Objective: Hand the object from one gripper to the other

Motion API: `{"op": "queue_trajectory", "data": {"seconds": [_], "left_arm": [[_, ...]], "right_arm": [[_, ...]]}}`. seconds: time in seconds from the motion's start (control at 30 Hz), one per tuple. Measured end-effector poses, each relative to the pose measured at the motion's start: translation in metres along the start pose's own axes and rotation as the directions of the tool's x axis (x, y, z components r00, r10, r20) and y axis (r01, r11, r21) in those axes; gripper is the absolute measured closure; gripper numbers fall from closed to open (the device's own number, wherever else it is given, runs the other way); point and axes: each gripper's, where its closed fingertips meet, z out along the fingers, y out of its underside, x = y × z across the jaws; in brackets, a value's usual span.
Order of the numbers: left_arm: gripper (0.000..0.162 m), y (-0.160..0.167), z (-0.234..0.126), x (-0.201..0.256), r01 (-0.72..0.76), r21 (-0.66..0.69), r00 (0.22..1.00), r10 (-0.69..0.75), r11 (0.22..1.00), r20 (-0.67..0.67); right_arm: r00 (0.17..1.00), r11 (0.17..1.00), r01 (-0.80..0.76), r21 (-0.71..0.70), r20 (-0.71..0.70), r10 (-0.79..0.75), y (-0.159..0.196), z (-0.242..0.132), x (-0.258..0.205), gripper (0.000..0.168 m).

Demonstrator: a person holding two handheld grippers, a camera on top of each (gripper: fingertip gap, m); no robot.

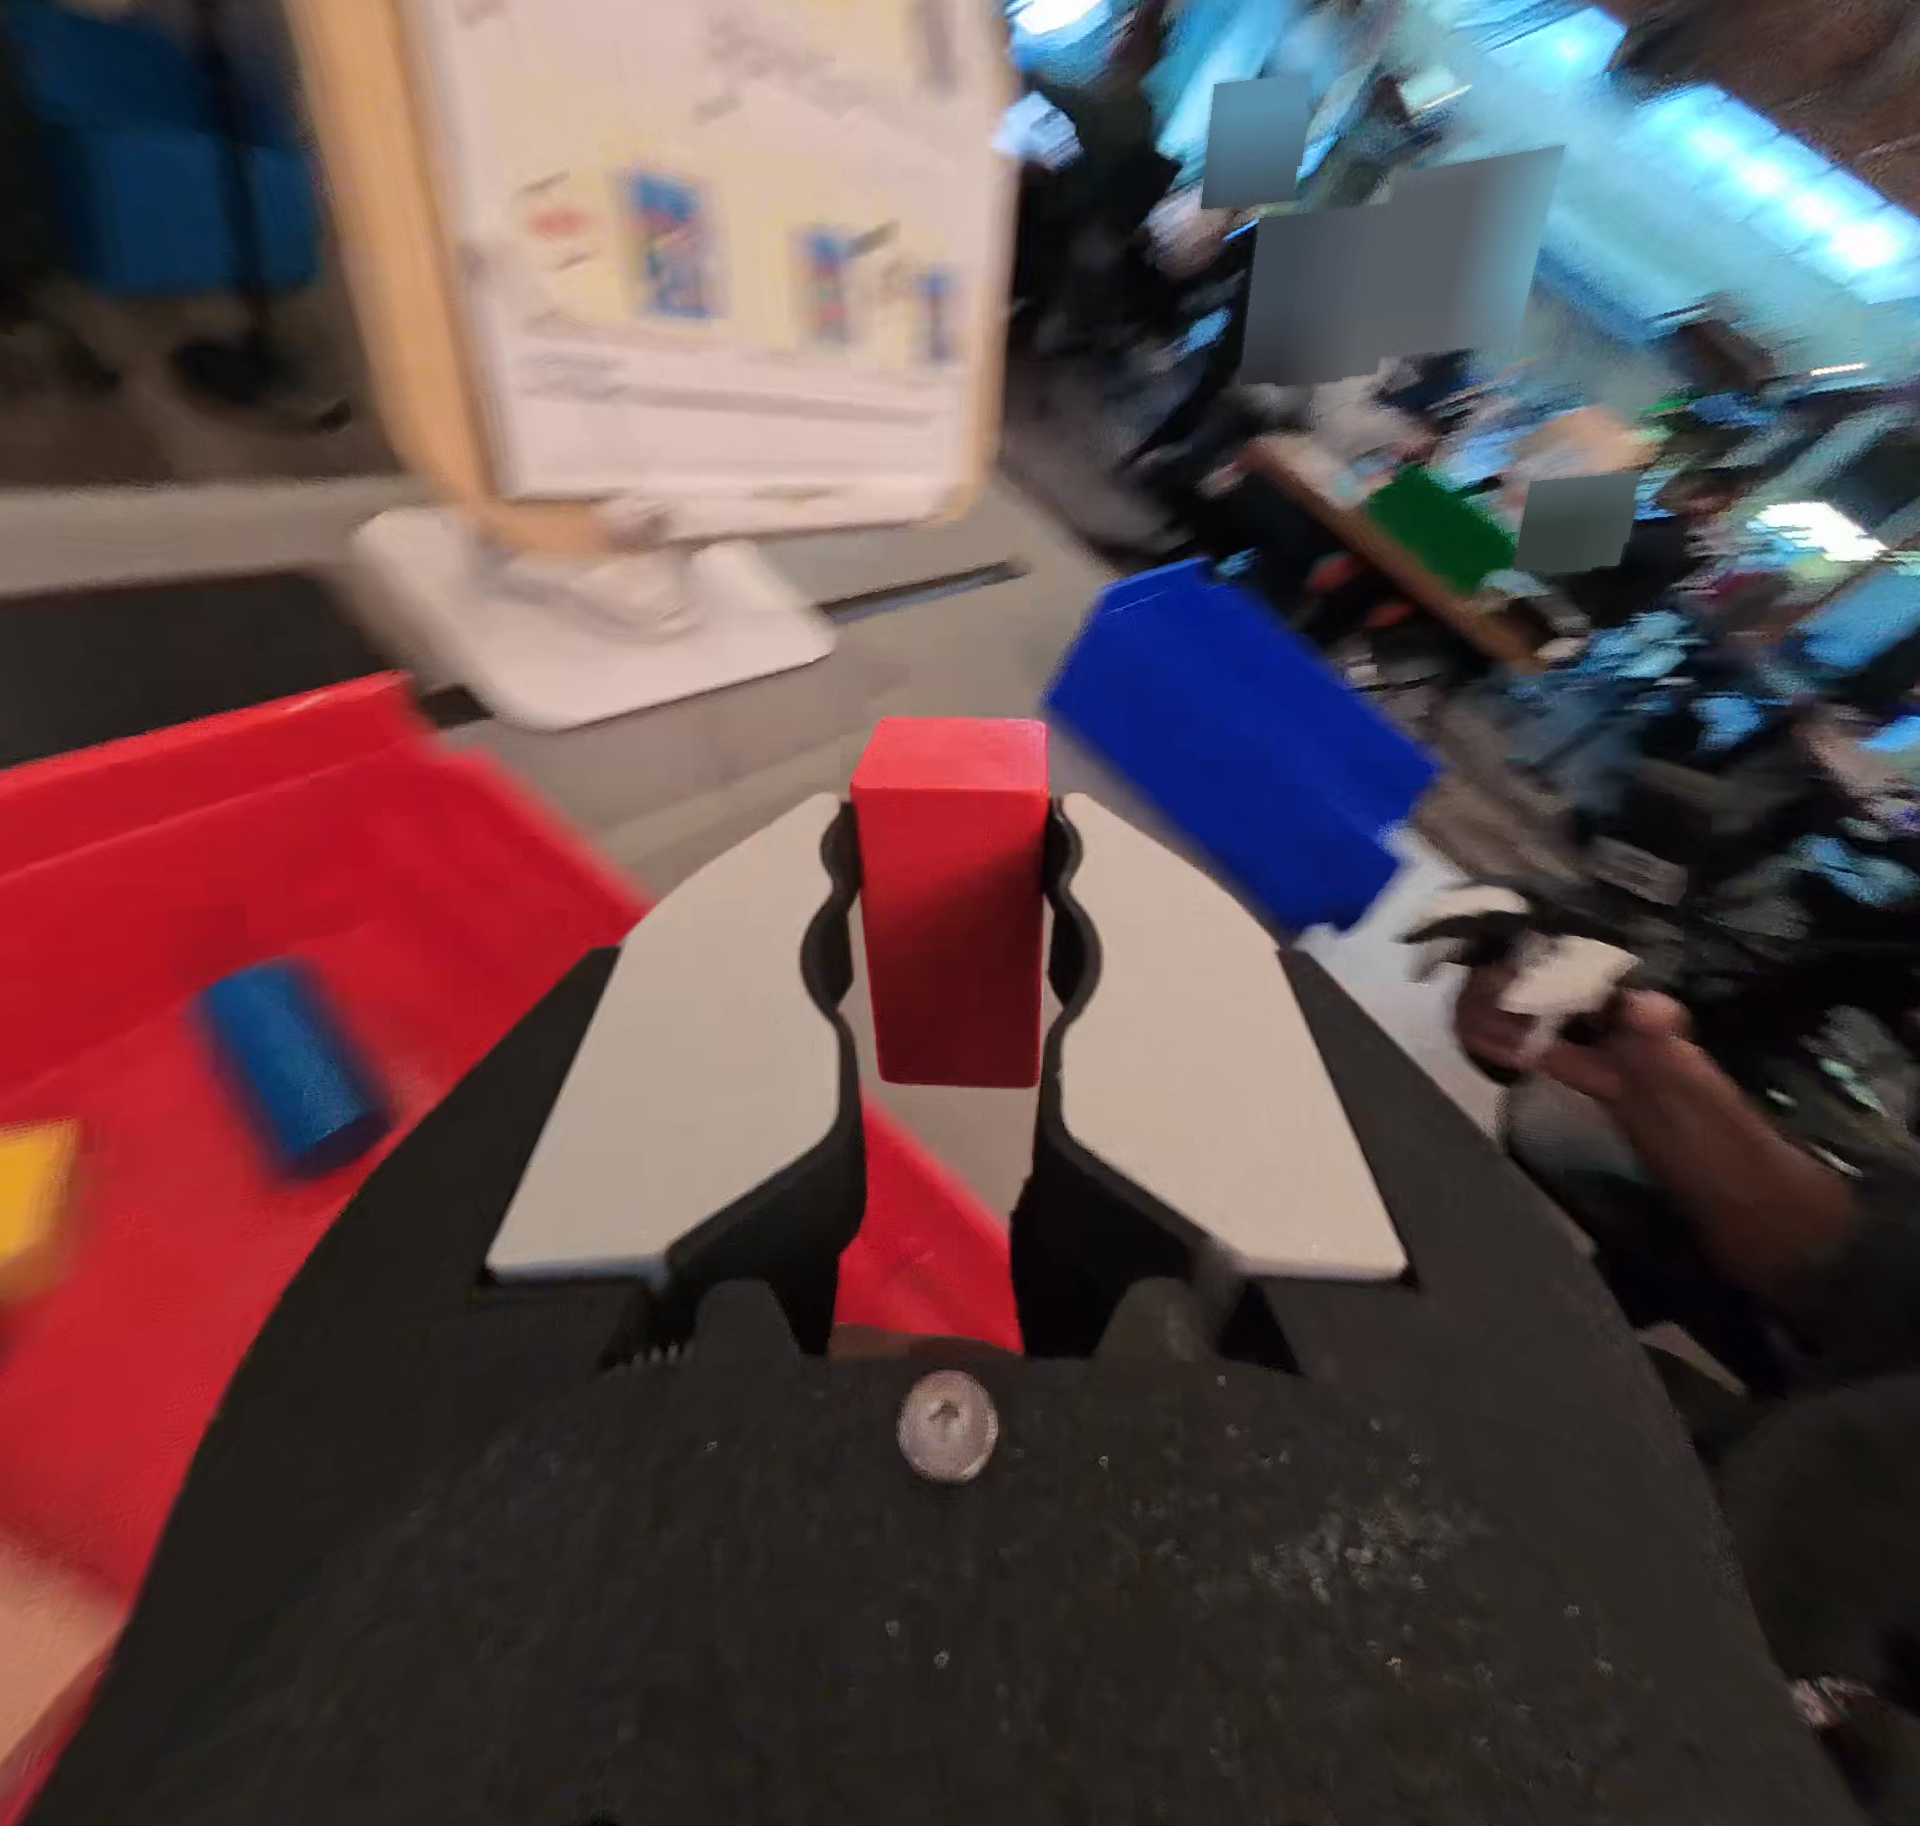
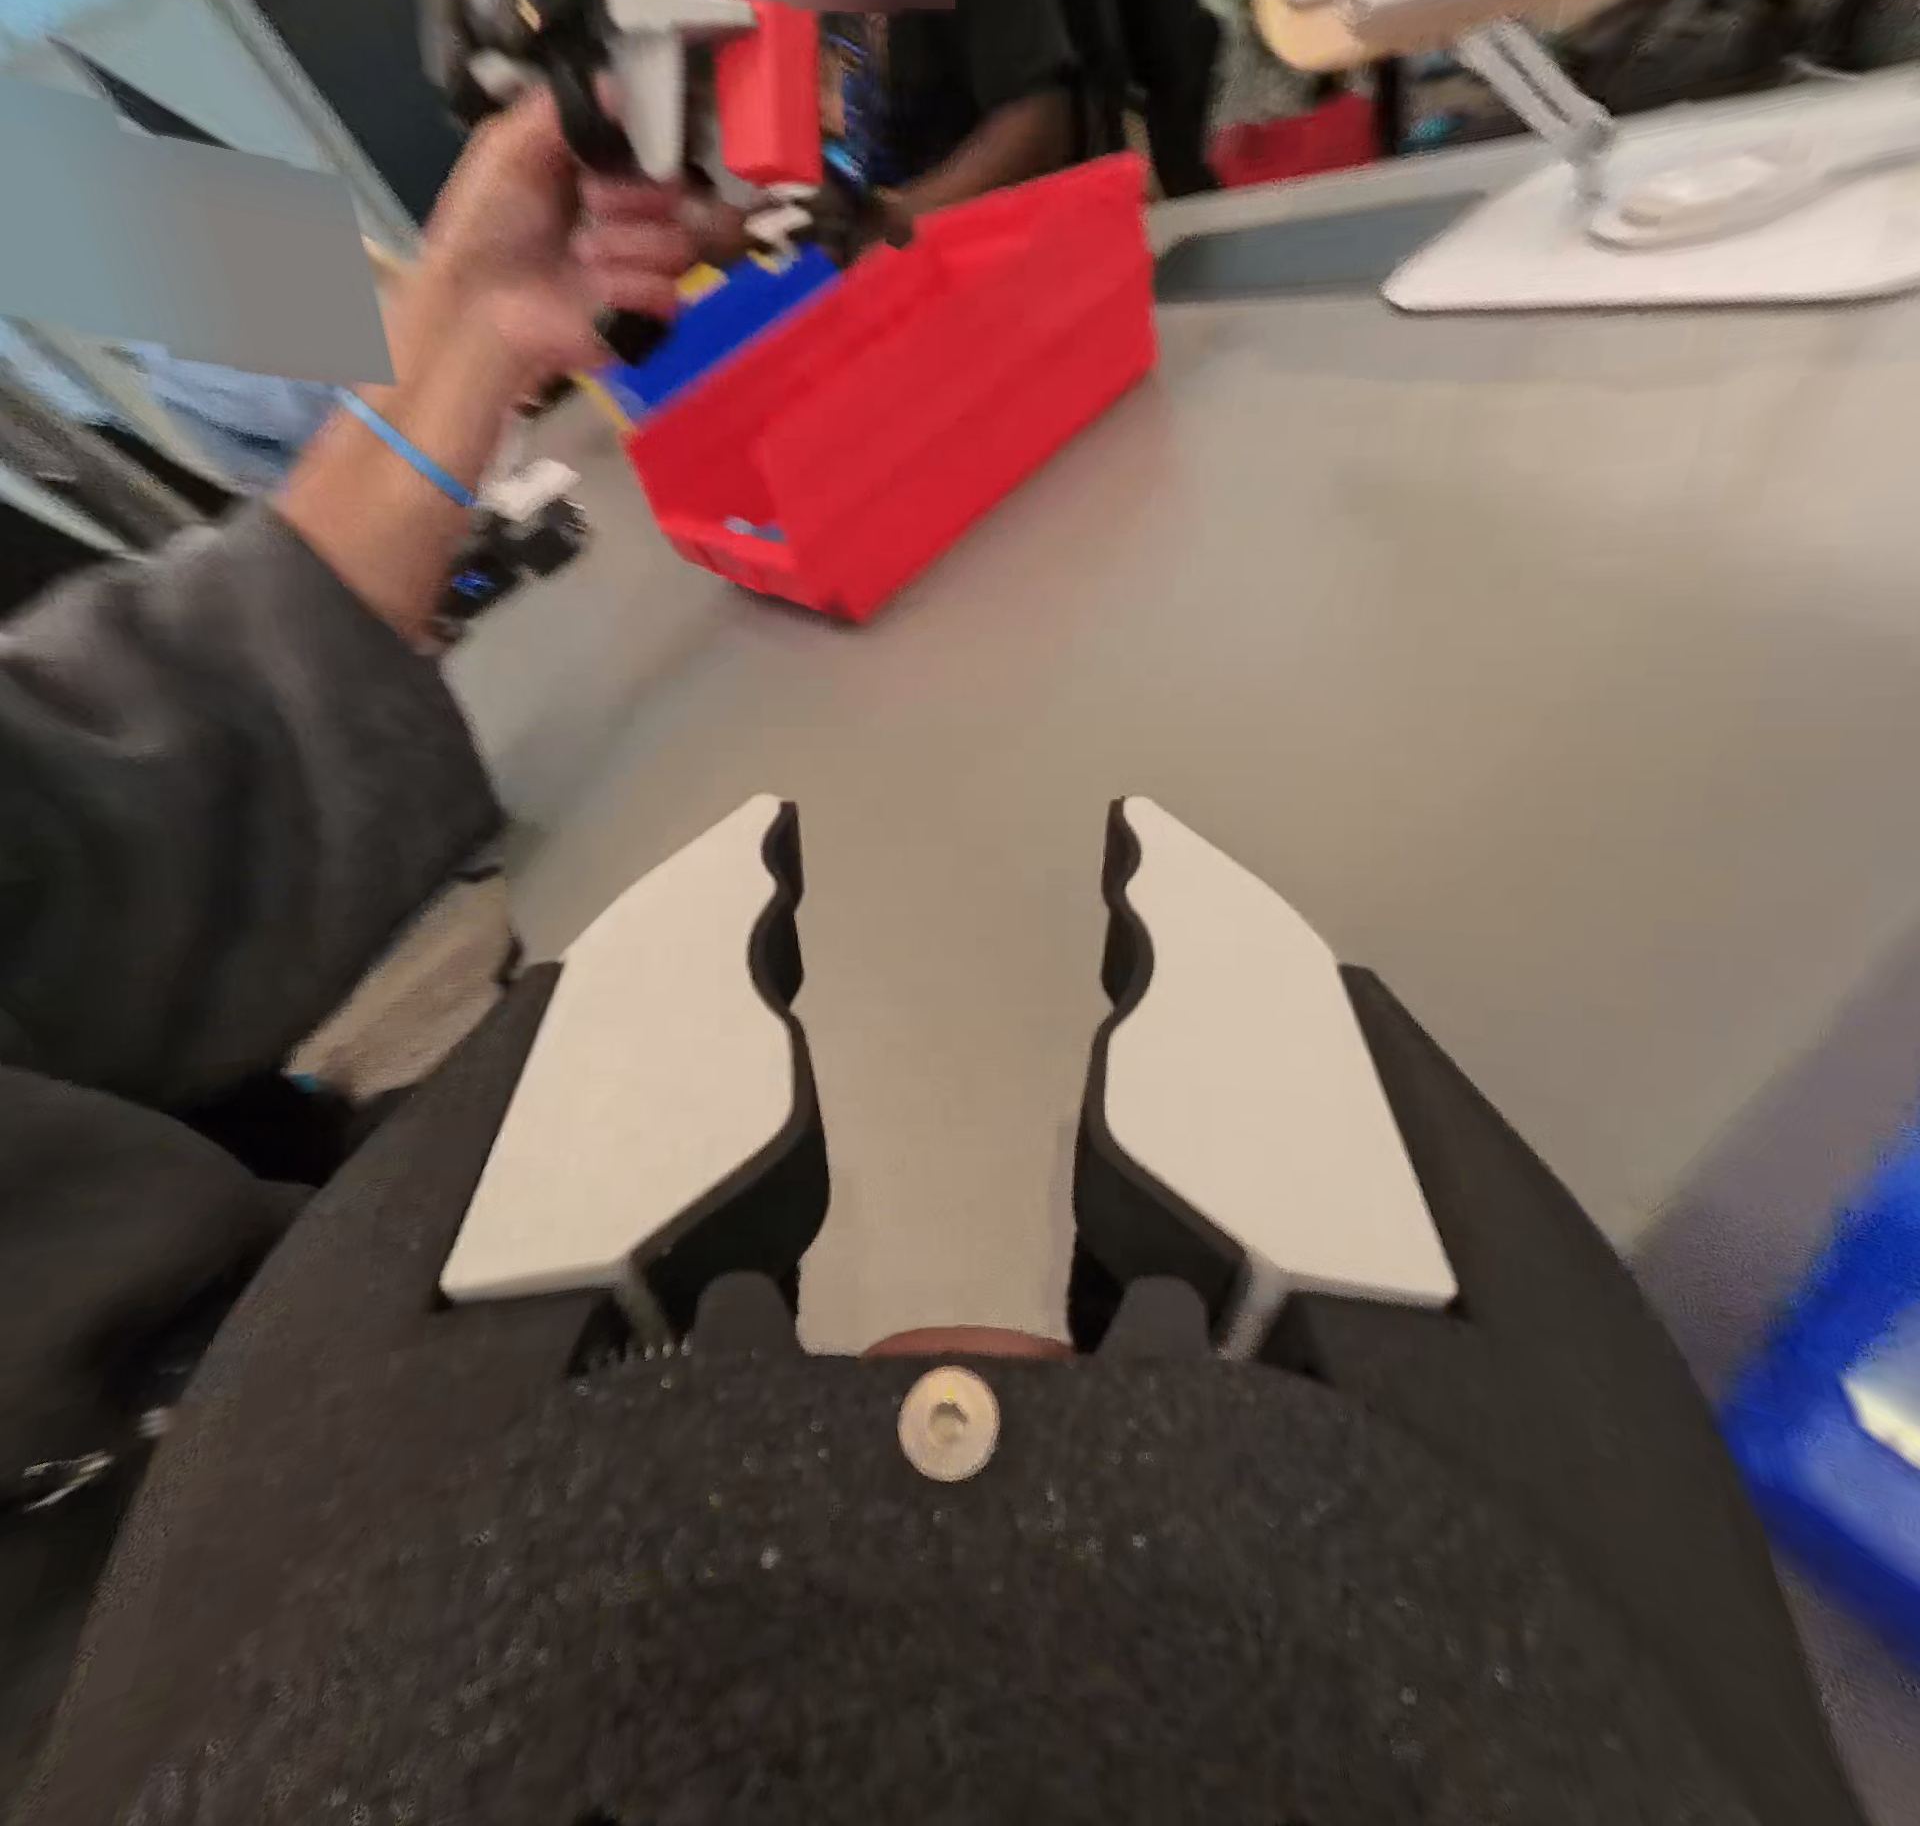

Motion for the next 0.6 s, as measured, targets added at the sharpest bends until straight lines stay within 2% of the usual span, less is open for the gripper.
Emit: {"op": "queue_trajectory", "data": {"seconds": [0.13,0.27,0.33,0.4,0.47,0.57,0.6], "left_arm": [[0.128,0.006,0.036,0.096,-0.077,0.106,0.959,0.103,0.991,-0.264],[0.128,0.017,0.080,0.167,-0.112,0.146,0.900,0.162,0.983,-0.405],[0.128,0.021,0.097,0.189,-0.122,0.171,0.884,0.185,0.978,-0.430],[0.128,0.026,0.111,0.204,-0.123,0.177,0.871,0.192,0.976,-0.452],[0.128,0.034,0.121,0.212,-0.148,0.157,0.868,0.205,0.976,-0.452],[0.128,0.043,0.126,0.218,-0.176,0.152,0.859,0.227,0.973,-0.460],[0.128,0.045,0.128,0.218,-0.179,0.151,0.860,0.229,0.972,-0.456]], "right_arm": [[0.984,0.998,0.040,0.050,0.173,-0.048,-0.052,0.032,-0.021,0.112],[0.943,0.991,0.125,0.044,0.306,-0.132,-0.091,0.072,-0.043,0.111],[0.929,0.984,0.173,0.030,0.328,-0.173,-0.100,0.087,-0.047,0.109],[0.922,0.979,0.189,0.077,0.330,-0.204,-0.113,0.091,-0.048,0.111],[0.914,0.979,0.155,0.131,0.357,-0.192,-0.124,0.088,-0.050,0.113],[0.895,0.991,0.104,0.081,0.427,-0.129,-0.120,0.084,-0.052,0.116],[0.884,0.992,0.093,0.087,0.451,-0.122,-0.120,0.080,-0.054,0.123]]}}
